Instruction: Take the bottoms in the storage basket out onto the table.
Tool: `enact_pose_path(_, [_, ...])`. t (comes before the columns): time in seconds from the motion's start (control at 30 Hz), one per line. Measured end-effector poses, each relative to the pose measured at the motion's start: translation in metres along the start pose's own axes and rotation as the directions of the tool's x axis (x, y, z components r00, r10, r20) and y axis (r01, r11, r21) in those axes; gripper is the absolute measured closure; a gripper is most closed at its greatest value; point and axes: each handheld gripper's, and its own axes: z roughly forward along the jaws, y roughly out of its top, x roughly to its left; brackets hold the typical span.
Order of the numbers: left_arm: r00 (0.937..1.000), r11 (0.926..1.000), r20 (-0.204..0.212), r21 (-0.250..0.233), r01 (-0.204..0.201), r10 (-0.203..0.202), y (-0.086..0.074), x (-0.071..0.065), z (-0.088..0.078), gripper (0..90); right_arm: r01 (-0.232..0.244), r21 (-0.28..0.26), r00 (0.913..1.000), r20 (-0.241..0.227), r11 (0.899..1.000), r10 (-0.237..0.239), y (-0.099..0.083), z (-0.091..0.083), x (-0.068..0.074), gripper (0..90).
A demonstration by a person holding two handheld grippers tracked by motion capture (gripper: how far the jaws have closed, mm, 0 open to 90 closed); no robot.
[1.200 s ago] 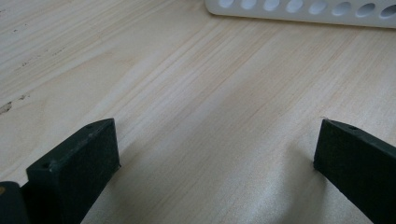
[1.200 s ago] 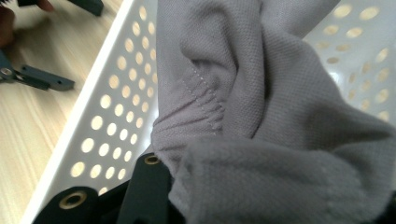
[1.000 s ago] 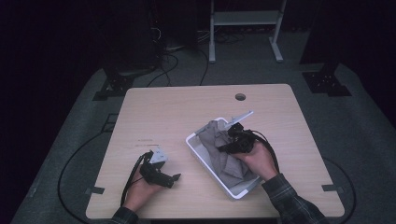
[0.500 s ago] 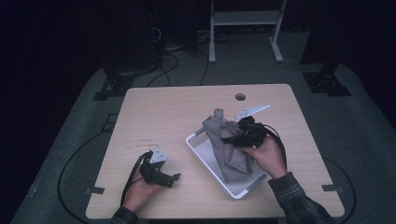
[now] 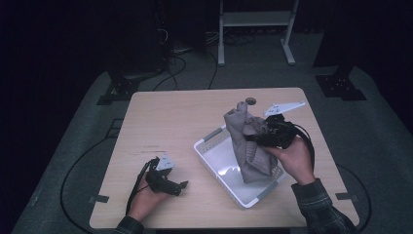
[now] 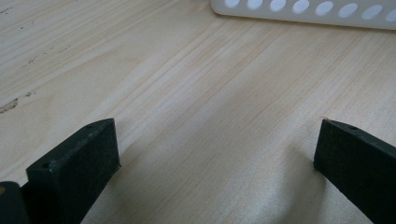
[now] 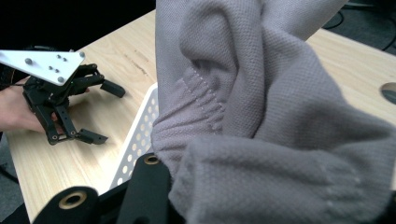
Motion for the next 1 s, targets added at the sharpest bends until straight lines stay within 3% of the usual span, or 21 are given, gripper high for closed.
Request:
enact_pose_path(0.3, [1.0, 1.0, 0.0, 0.0, 0.0, 0.0, 0.0, 0.0, 0.0, 0.0, -0.006, -0.027, 0.9989, 0.045, 1.0, 0.007, -0.001, -0.025, -0.013, 64.1])
enact_pose_path(0.73, [1.0, 1.0, 0.0, -0.001, 0.0, 0.0, 0.0, 0.0, 0.0, 0.0, -0.024, -0.051, 0.9883, 0.149, 0.998, 0.031, -0.011, -0.063, -0.044, 64.0])
enact_pose_path(1.0, [1.0, 1.0, 0.0, 0.0, 0.0, 0.0, 0.0, 0.0, 0.0, 0.0, -0.049, -0.027, 0.9793, 0.195, 0.998, 0.054, -0.023, -0.067, -0.064, 63.9])
